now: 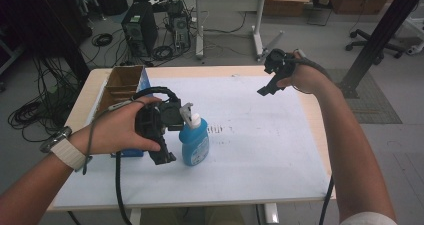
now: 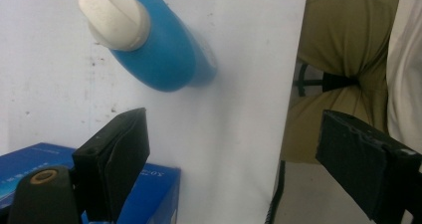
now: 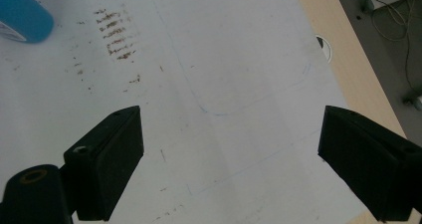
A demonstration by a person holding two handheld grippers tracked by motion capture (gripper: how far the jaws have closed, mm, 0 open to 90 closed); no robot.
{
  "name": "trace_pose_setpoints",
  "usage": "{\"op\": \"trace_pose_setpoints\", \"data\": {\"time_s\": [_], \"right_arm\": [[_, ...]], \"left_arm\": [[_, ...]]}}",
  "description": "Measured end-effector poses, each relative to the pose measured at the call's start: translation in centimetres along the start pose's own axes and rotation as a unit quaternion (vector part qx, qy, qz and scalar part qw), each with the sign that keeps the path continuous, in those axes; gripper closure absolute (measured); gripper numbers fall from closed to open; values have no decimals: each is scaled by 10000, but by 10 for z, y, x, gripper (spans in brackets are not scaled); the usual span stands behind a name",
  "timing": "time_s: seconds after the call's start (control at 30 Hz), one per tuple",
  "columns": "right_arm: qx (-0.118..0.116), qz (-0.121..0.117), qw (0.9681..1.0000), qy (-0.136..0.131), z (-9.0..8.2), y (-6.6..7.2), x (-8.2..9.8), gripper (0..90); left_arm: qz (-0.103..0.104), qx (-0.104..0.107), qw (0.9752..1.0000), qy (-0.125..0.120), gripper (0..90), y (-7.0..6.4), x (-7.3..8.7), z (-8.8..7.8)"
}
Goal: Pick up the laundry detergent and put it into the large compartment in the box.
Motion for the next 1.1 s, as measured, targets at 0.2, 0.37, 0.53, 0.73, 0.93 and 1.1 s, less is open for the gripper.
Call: {"op": "trace_pose_setpoints", "data": {"time_s": [0.2,0.37,0.53,0.73,0.93,1.1], "right_arm": [[-2,1,10000,-13,-2,0,1,109],[-5,-58,10000,-17,-2,2,1,107],[-22,-80,9999,-89,-1,2,-3,108],[-28,-108,9999,-109,1,2,-5,107],[-21,-129,9998,-139,1,2,-6,107],[-3,-123,9998,-171,-1,1,-5,108]], "left_arm": [[-32,-37,10000,13,138,-1,-2,-2],[-155,-123,9998,-23,127,-2,-5,-6],[-364,-201,9991,-41,111,0,-5,-10],[-658,-322,9973,-108,96,2,-8,-18],[-939,-414,9947,-99,93,4,-12,-25],[-1198,-456,9917,-69,93,5,-15,-28]]}}
Point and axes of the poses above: each handheld gripper's, and its own axes: z roughly forward along the jaws, x roughly out of its underside, y roughly to its left, the point moved 7 cm from there along z, roughly forward along the jaws, and after that the axes turned 11 degrees about -z, right-handed, at the moved point
